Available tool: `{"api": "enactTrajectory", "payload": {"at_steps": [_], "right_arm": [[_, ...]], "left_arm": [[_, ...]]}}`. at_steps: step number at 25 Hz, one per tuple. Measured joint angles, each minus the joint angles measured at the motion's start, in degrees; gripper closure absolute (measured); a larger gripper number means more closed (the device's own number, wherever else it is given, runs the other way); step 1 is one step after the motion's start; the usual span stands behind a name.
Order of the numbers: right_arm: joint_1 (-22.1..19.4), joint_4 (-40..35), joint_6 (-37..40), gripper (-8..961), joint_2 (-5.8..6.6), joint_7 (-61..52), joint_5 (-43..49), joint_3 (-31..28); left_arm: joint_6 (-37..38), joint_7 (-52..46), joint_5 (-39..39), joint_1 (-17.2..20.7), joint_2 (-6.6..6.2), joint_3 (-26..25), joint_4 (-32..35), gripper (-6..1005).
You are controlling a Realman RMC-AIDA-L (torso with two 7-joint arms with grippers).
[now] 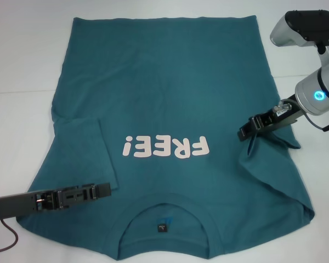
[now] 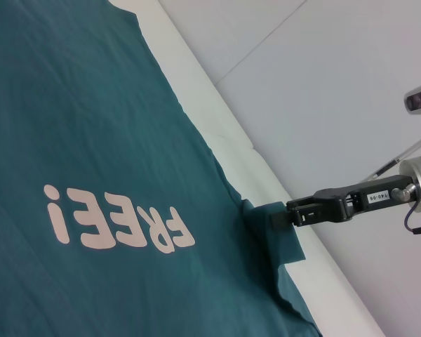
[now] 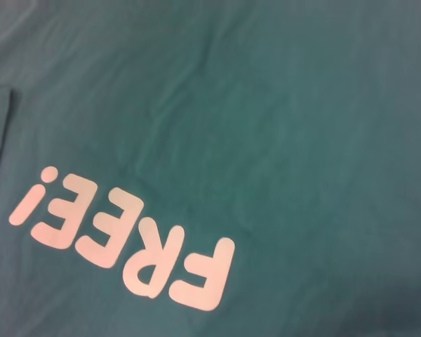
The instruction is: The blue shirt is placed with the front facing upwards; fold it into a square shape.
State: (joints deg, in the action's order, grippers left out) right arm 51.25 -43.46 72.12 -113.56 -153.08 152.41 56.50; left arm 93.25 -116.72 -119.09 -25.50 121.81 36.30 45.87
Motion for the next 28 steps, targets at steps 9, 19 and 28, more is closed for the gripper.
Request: {"api": "enactTrajectory", "payload": {"at_steps": [9,19,28], "right_arm": [[-0.5,-0.3,-2.8,386,-0.57,1.2,-1.4,-0.2],[0.9,-0.6,-2.1,294,-1.58,8.1,-1.2,2.9],[0.7,-6.7,1.9,298,-3.01,9.6,7.6,7.3]], "left_arm": [[-0.1,0.0,-0.1,0.0,0.0,0.0,0.0,234],[-0.1,0.0,-0.2,0.0,0.0,0.0,0.0,235],[-0.1,0.0,-0.3,0.1,-0.06,0.0,0.0,233]]}}
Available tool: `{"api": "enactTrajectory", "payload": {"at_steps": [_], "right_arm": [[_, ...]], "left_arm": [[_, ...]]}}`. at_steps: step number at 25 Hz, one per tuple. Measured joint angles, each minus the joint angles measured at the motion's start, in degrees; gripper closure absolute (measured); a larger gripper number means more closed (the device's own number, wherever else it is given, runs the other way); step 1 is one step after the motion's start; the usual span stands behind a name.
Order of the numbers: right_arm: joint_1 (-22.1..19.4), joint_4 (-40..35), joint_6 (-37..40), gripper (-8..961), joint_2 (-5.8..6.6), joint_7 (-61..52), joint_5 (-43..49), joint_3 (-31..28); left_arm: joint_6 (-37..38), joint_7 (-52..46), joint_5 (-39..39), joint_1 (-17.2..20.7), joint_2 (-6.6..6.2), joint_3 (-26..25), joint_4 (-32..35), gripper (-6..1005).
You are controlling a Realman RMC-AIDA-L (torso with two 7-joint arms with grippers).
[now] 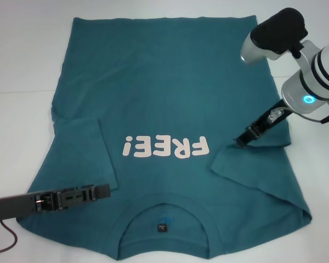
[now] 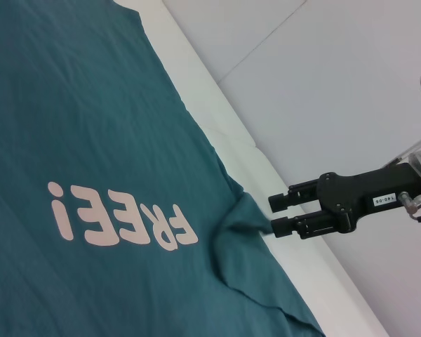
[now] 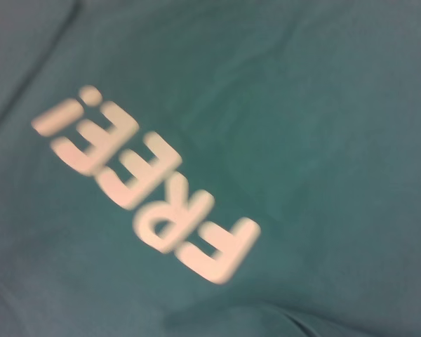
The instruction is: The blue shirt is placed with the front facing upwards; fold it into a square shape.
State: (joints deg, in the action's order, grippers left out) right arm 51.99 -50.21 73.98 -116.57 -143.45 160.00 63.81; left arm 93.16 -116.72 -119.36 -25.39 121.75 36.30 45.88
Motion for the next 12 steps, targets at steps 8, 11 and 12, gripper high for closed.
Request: {"api": "enactTrajectory", "payload": {"at_steps": [8,11,12], "right_arm": [[-0.6,-5.9,-0.1,308,-2.82,-0.4,7.6,0.9],[-0.9,-5.9,1.5,311,-2.65,-0.7,7.3,-2.0],[-0.9,-5.6,2.5,312,-2.52,-0.7,7.2,-3.5]], "left_arm": [[-0.4,0.0,0.3,0.3,-0.03,0.0,-0.1,234],[-0.4,0.0,0.3,0.3,-0.03,0.0,-0.1,235],[-0.4,0.0,0.3,0.4,-0.03,0.0,-0.1,235]]}}
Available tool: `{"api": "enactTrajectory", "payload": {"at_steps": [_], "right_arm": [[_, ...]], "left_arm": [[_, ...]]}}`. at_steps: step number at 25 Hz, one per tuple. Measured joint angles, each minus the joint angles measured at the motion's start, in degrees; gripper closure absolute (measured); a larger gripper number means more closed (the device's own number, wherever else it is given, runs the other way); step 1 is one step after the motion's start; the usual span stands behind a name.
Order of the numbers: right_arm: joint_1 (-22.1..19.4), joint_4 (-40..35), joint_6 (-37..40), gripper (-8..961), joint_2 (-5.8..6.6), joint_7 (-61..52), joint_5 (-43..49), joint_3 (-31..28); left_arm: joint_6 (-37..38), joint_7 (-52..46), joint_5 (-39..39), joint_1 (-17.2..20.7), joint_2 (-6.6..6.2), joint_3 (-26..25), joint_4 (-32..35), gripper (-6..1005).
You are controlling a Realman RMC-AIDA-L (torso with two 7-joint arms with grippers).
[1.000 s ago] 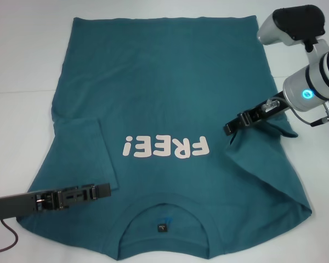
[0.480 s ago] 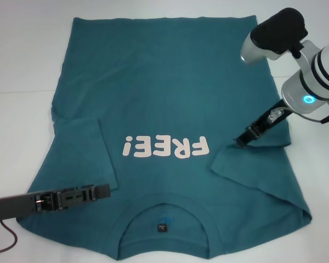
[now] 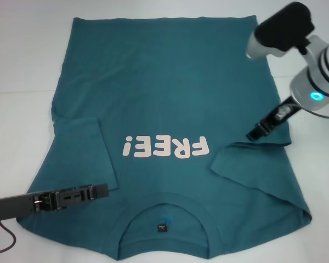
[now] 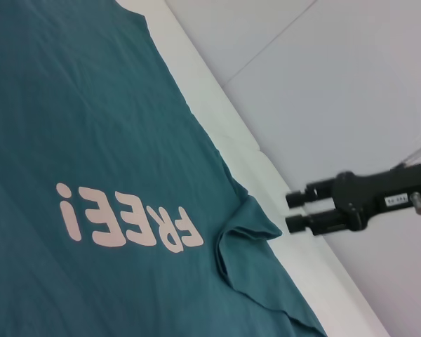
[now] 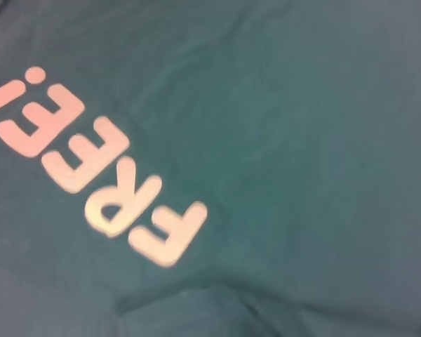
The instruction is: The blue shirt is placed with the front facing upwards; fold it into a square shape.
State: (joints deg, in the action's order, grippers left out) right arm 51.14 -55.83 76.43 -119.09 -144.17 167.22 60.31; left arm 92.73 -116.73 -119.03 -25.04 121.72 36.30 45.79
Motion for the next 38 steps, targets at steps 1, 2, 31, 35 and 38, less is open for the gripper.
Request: {"api": "enactTrajectory", "payload": {"at_steps": [1,2,31,35,38], "right_arm": [[0.0,0.3,1.0,313,0.14,0.0,0.0,-1.7],[0.0,0.5,2.1,314,0.29,0.0,0.0,-3.3],[-10.3,16.9,-4.1,343,8.82,-4.7,-20.1,-28.3],[-9.6,19.7,-7.3,347,9.04,-5.4,-19.9,-27.7],[-9.3,20.2,-8.8,350,8.87,-5.4,-20.2,-27.6]], "left_arm": [[0.0,0.0,0.0,0.0,0.0,0.0,0.0,234],[0.0,0.0,0.1,0.1,0.0,0.0,0.0,234],[-1.1,-0.1,0.1,-1.2,0.03,0.0,-1.5,233],[-1.1,-0.1,0.1,-1.0,0.01,0.0,-1.5,234],[-1.3,-0.1,0.1,-0.9,0.0,0.0,-1.5,234]]}}
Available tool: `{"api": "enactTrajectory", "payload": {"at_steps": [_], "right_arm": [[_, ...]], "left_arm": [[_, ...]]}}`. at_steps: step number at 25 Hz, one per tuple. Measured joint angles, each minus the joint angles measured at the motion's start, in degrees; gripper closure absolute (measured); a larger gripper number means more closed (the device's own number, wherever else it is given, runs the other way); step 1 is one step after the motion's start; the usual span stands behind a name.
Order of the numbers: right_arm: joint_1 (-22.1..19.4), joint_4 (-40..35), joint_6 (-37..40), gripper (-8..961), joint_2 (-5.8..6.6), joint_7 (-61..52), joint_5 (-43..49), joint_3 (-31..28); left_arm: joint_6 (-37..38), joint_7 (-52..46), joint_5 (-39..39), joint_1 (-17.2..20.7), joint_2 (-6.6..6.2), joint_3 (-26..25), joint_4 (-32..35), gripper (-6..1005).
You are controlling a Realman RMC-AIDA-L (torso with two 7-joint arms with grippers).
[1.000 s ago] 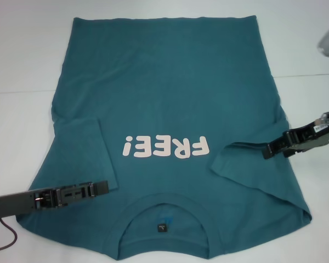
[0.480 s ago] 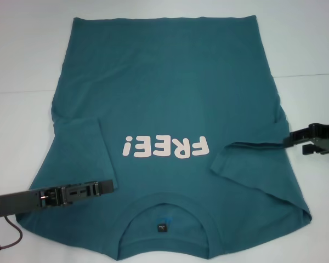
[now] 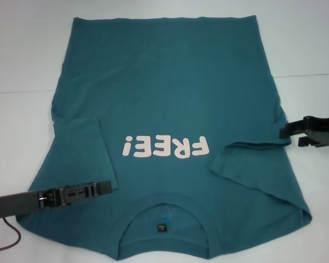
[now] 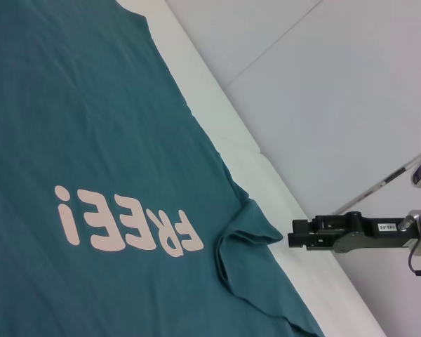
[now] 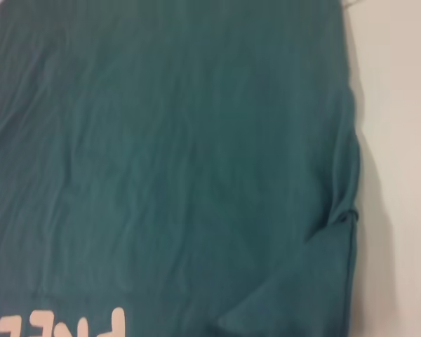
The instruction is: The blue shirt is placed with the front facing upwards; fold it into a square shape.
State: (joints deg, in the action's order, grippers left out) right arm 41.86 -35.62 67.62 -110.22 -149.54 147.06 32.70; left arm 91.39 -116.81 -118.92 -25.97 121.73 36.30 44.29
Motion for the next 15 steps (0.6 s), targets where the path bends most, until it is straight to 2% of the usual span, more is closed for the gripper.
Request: {"api": "enactTrajectory", "payload": {"at_steps": [15], "right_arm": [[1.7,4.2,-5.5,365,-0.49,-0.5,0.2,2.1]], "left_arm": [[-0.4,0.2,-0.1,0.2,0.0,0.0,0.0,233]]}}
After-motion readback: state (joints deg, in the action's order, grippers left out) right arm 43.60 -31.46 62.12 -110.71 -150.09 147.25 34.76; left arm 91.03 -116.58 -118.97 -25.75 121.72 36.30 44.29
